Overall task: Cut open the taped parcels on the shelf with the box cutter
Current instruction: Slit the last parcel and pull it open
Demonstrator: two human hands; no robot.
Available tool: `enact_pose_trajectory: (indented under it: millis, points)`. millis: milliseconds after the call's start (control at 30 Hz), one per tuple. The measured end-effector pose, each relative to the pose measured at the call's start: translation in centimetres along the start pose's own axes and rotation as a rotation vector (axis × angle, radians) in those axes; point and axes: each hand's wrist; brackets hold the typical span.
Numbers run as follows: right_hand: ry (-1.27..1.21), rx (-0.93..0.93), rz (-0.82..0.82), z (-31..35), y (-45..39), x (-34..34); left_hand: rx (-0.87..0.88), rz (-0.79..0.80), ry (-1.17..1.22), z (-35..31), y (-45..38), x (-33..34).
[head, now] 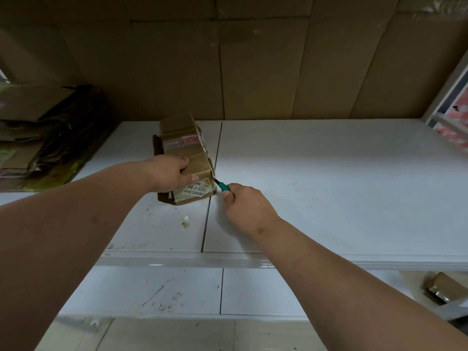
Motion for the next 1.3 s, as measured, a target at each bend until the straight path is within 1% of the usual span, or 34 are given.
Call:
enact_pose_trajectory:
  millis: [100,233,333,500,767,1033,1133,1300]
  points:
    - [-0.013,0.033,0.015,-0.1,0.0,-0.1,0.002,0.002,-0.046,-0.4,0.1,-0.1]
    - [-0.122,0.071,0.024,-0.2,-0.2,-0.3,0.023,0.0,-0.098,-0.5,0.1,-0.1]
    - [-0.099,0.074,0.02,-0.1,-0.1,-0.1,0.036,-0.006,-0.137,-0.5,0.2,0.0]
    - [-0.051,0.075,0.027,0.2,0.2,-0.1,0.055,-0.042,-0.123,-0.4,0.5,0.3]
    - [-0.147,0.094,0.061,0.1,0.1,-0.4,0.063,-0.066,-0.1,-0.2,0.5,0.6]
    - [-0.198,0.071,-0.007,1.0,0.1,0.3,0.065,-0.05,-0.068,0.4,0.5,0.1]
    - [-0.165,0.088,-0.04,1.7,-0.4,0.8,0.058,-0.049,-0.059,0.3,0.5,0.1]
    - [-0.173,0.141,-0.02,1.4,-0.6,0.6,0.038,-0.043,-0.119,-0.4,0.2,0.0]
Point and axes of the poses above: each hand's wrist, its own y-axis away from the middle knuckle, its own x-axis out of the palm, z = x × y, and after that the axes turned 12 degrees about z, right-handed
